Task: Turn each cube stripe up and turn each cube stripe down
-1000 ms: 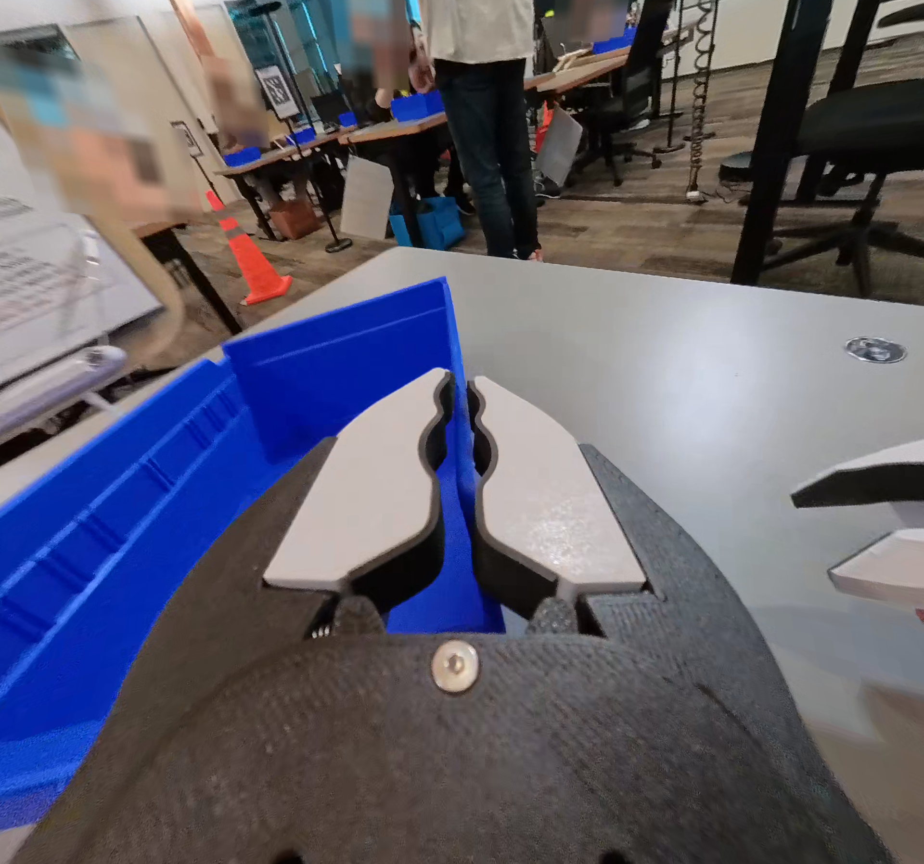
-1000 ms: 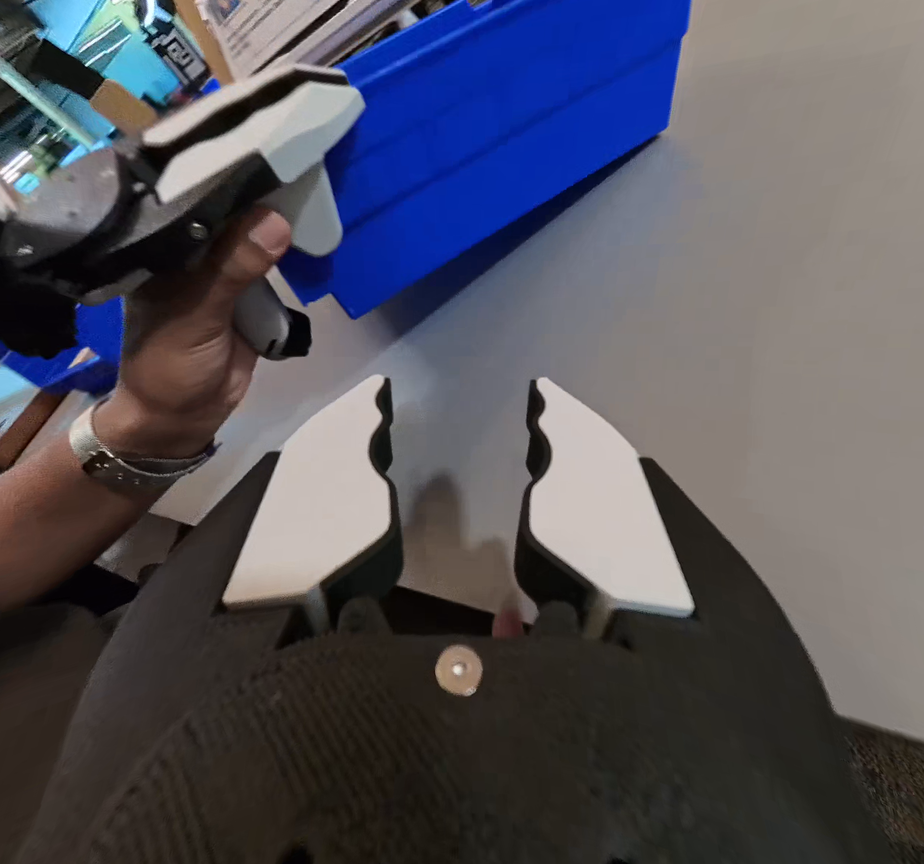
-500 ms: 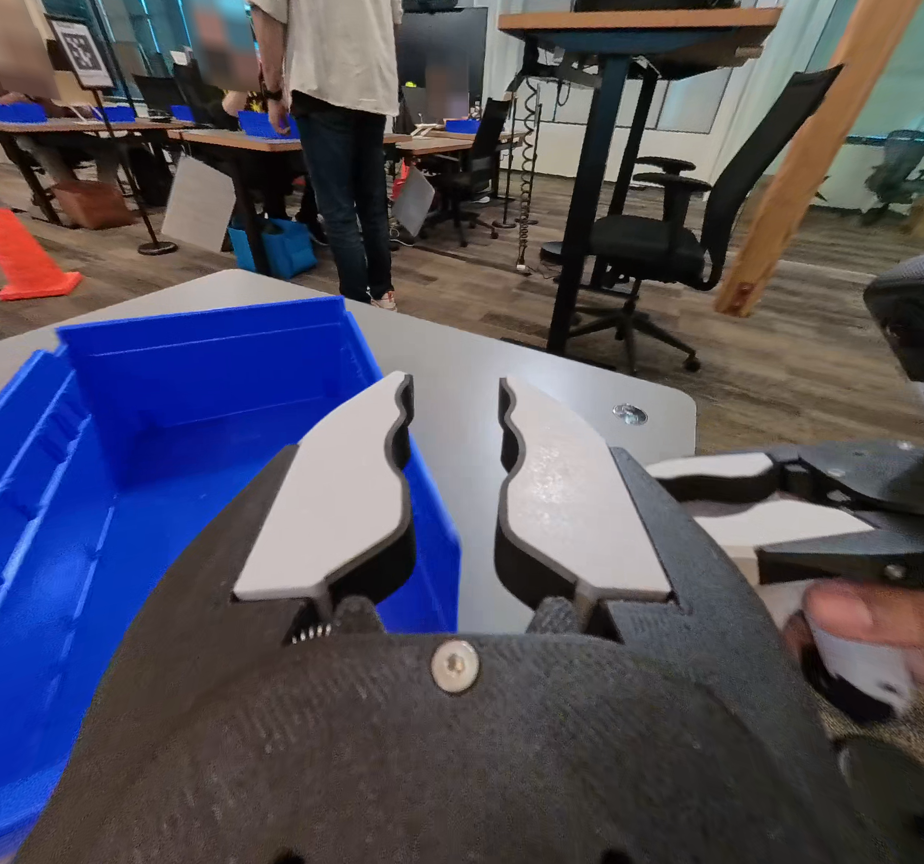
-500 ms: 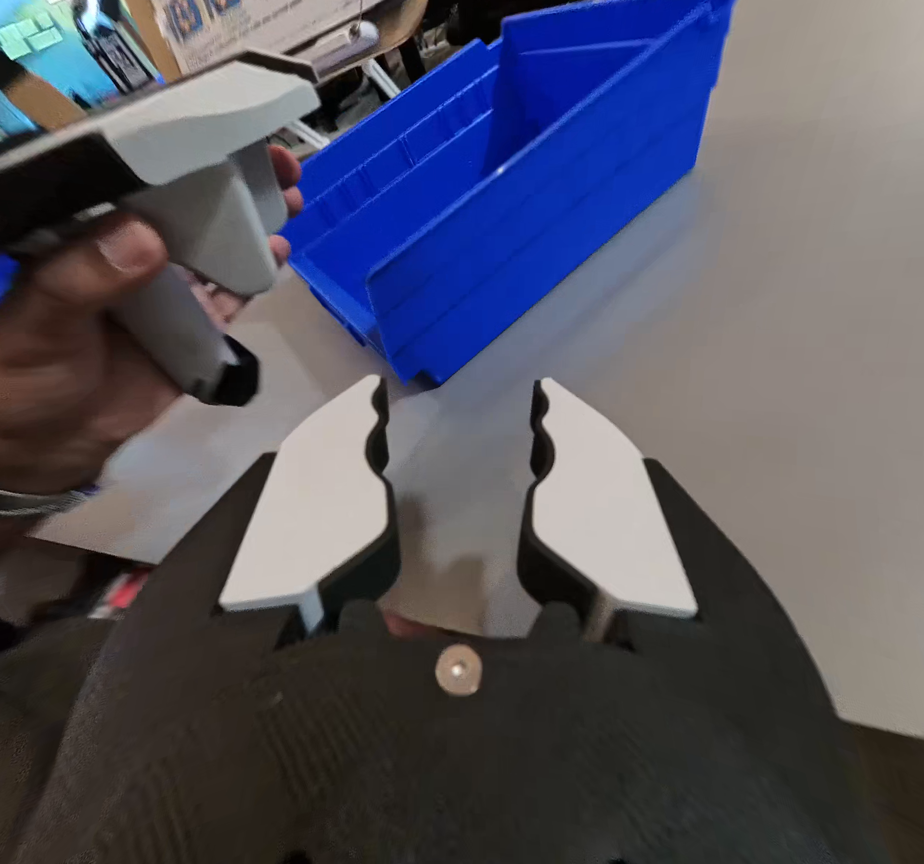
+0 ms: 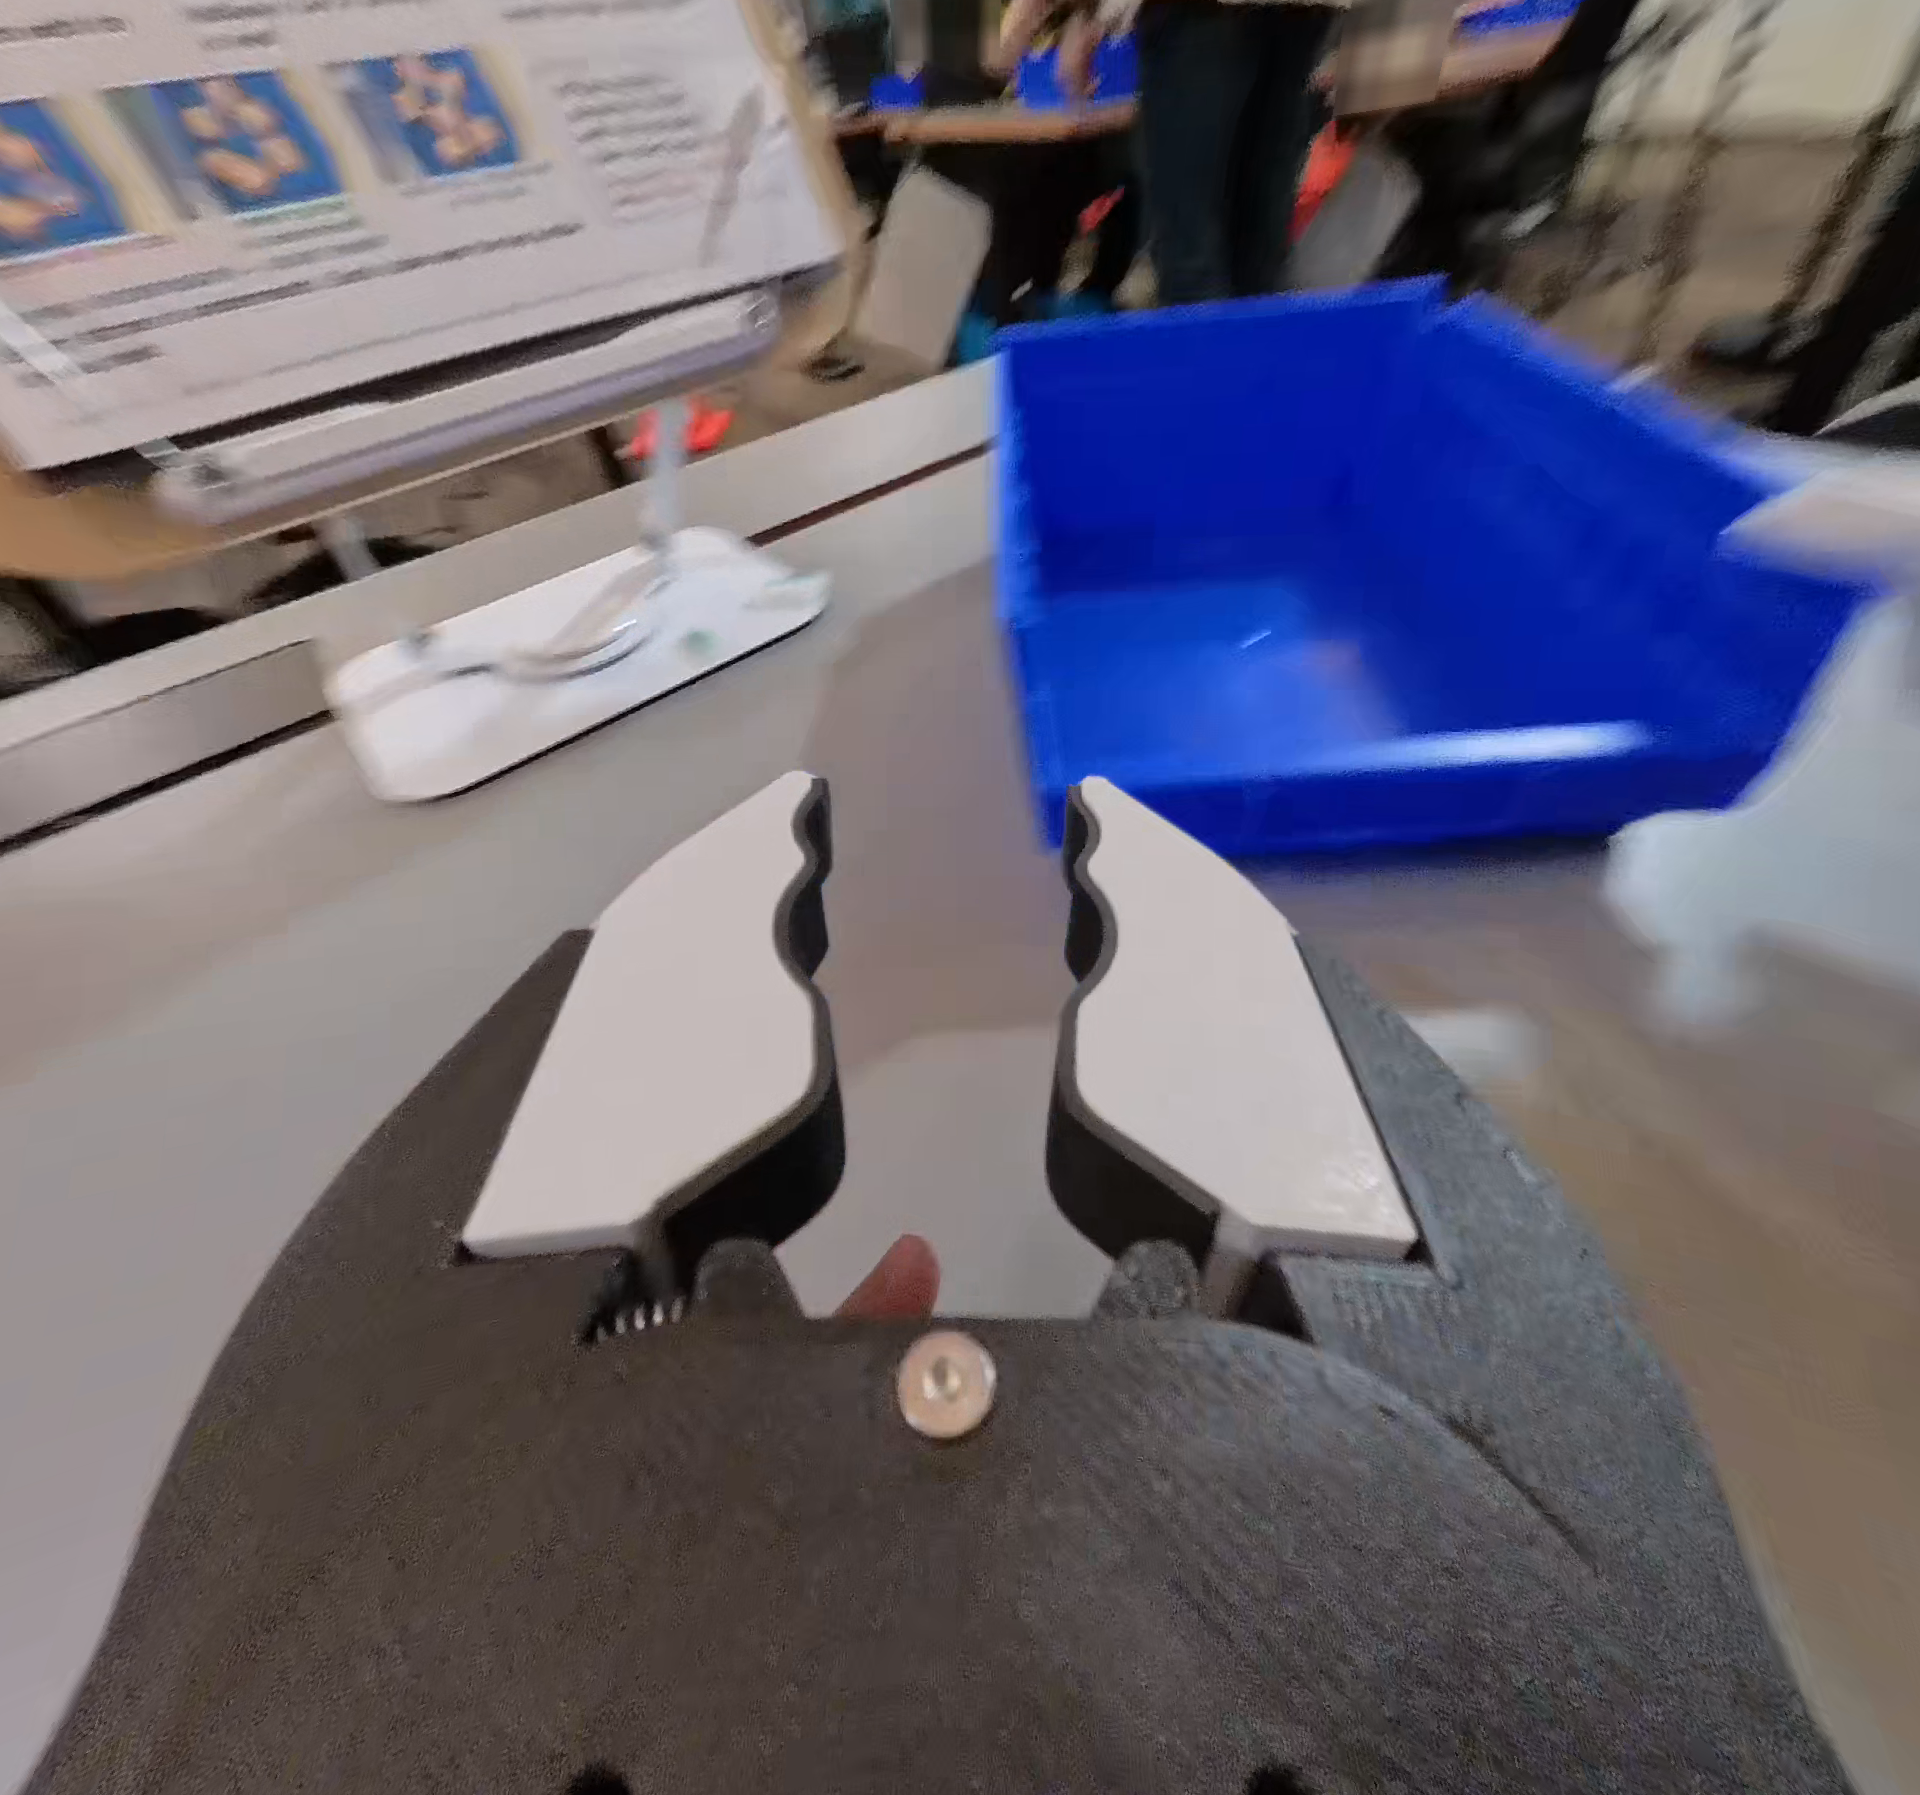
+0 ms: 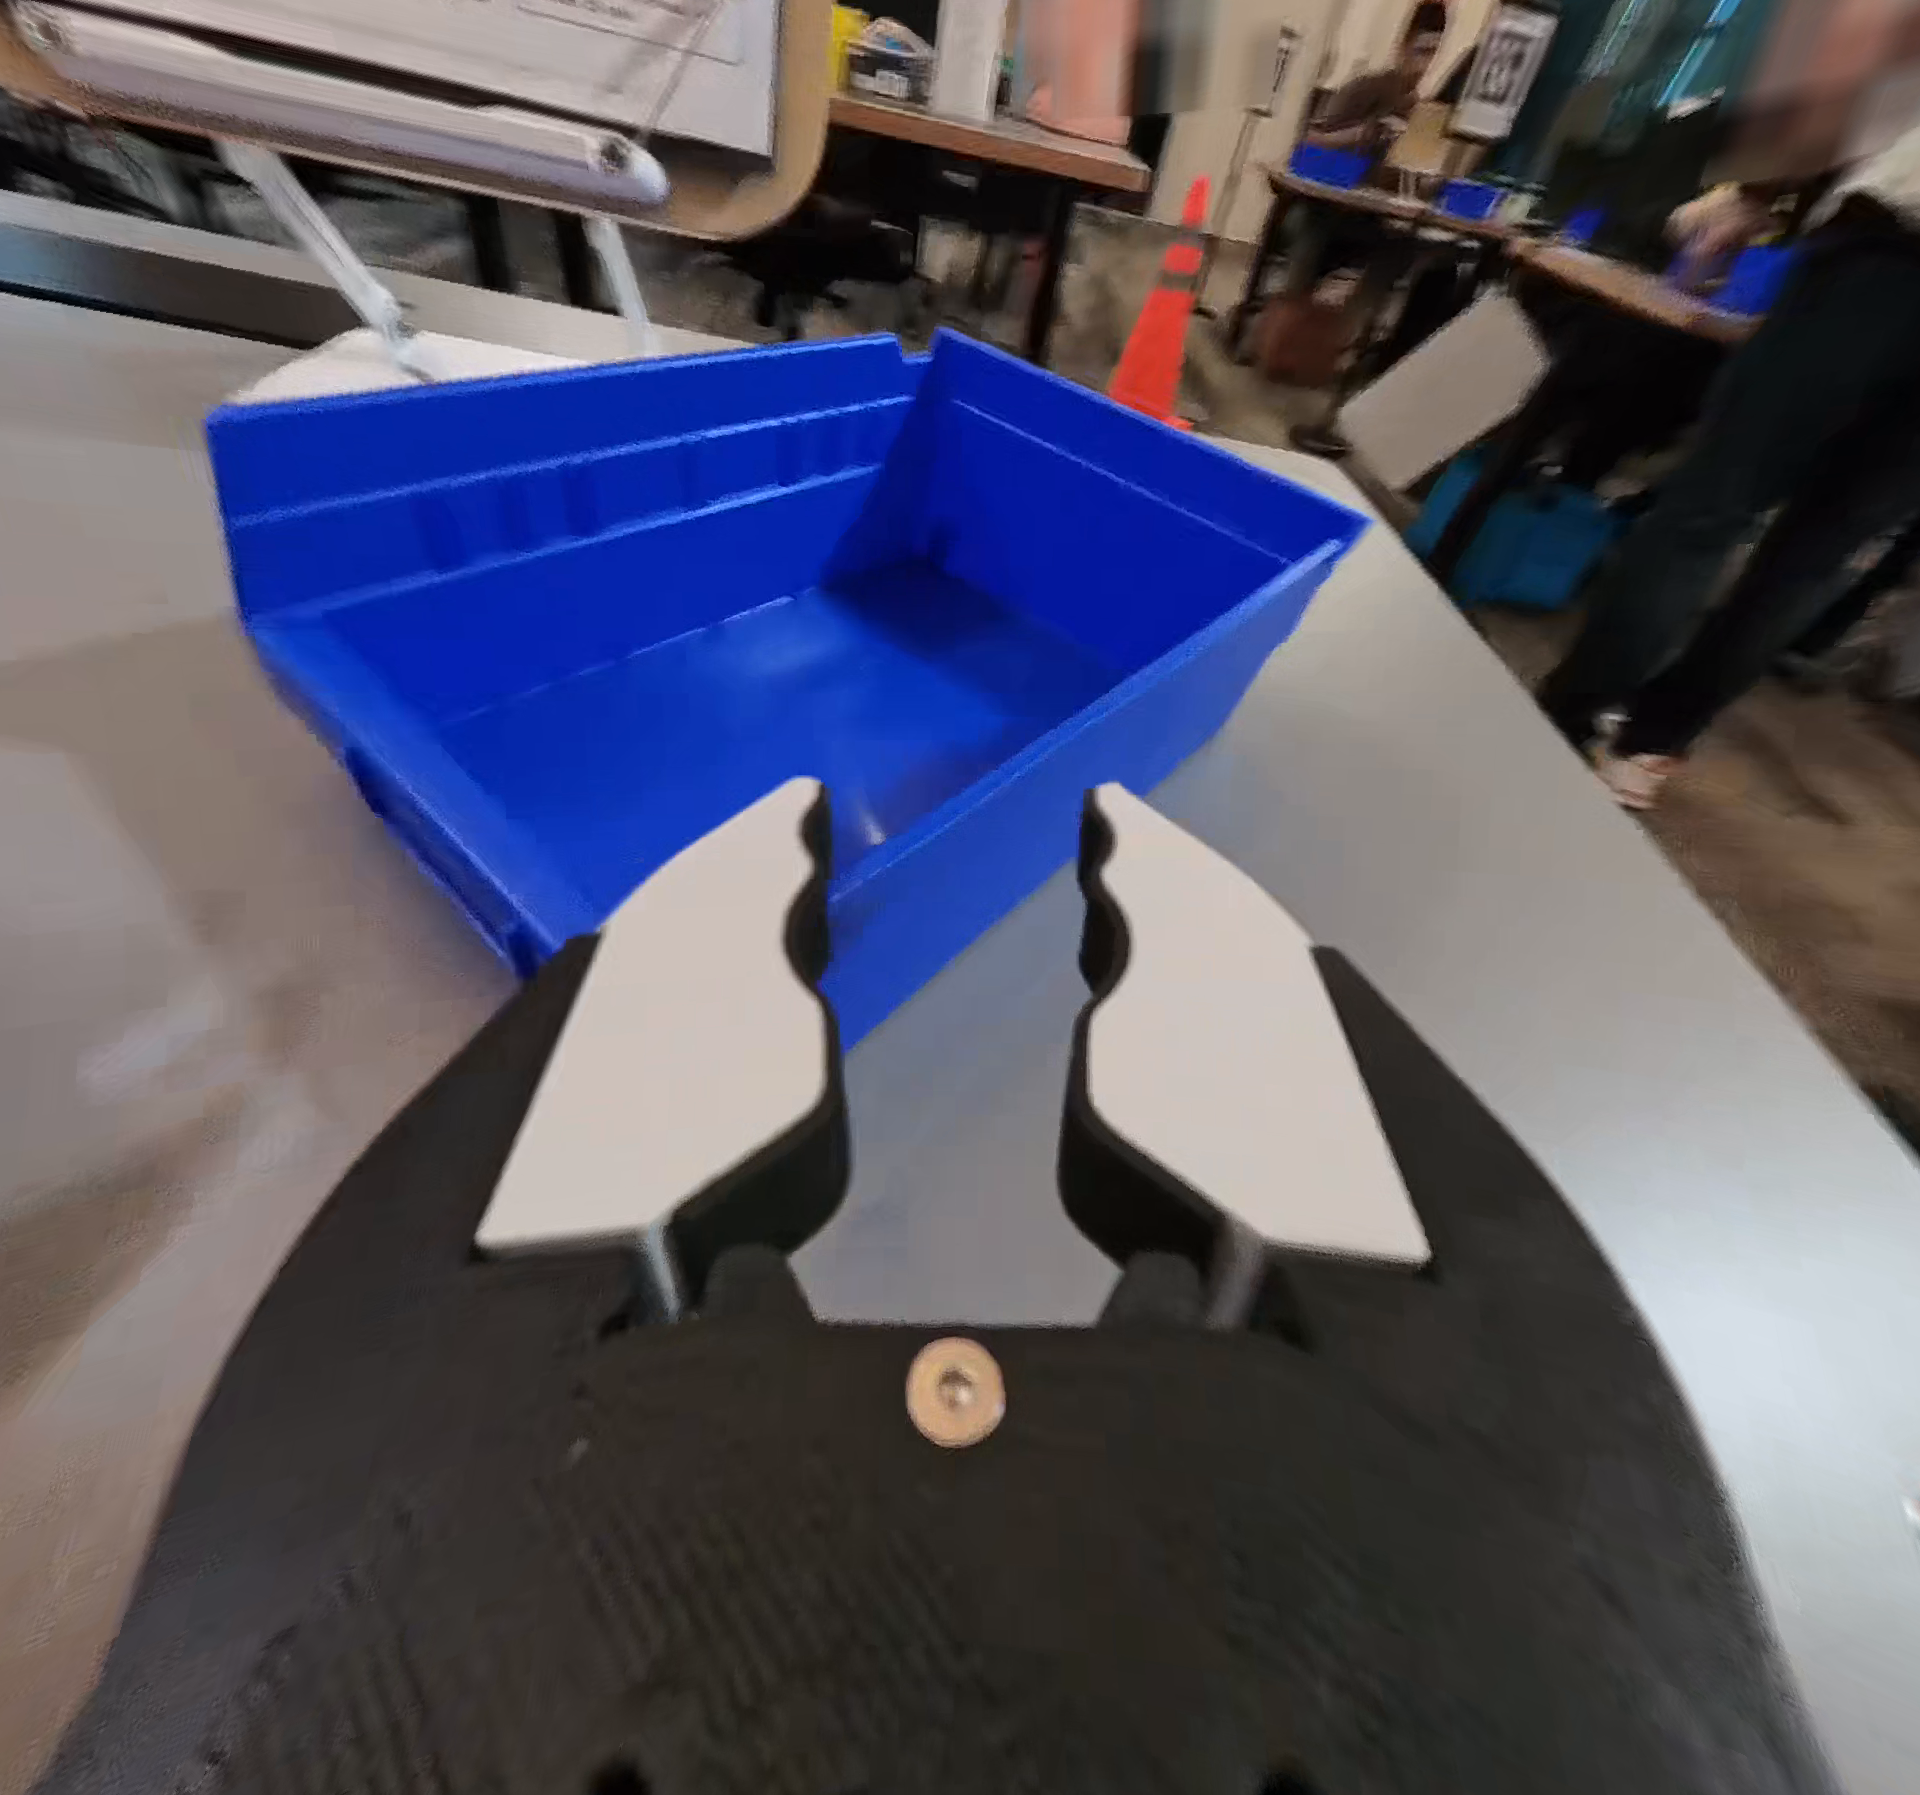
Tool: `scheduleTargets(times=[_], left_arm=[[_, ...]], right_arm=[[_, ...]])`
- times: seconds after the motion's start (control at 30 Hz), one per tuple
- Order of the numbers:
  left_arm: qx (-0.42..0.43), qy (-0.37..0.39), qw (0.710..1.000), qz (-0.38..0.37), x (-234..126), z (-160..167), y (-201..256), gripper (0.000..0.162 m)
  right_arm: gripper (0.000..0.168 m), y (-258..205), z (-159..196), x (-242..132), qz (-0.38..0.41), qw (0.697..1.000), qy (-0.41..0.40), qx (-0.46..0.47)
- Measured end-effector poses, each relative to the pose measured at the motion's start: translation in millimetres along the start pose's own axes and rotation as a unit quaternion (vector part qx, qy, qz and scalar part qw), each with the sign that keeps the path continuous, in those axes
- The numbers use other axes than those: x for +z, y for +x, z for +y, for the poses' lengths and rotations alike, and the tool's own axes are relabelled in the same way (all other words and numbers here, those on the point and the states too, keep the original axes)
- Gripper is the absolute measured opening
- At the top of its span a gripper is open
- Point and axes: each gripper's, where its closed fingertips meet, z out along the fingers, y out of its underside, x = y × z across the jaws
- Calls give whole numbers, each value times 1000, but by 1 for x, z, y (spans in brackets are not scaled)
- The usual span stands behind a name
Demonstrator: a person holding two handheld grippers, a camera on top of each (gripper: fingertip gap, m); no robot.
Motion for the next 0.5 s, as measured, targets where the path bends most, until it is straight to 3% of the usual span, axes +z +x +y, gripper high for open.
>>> scheduleTargets(times=[0.07, 0.17, 0.33, 0.5], left_arm=[[23, -36, 998, -55, -3, 17, -33, 47], [-6, -78, 992, -98, -10, 37, -68, 56], [-47, -115, 979, -164, -35, 58, -115, 58], [-89, -124, 970, -188, -51, 65, -136, 59]], right_arm=[[62, -1, 5, 12, -57, 997, -14, 56], [67, 16, 17, 24, -90, 981, -58, 162], [11, 89, 23, 26, 3, 985, -42, 165], [7, 130, 31, 28, 53, 982, -57, 170]])
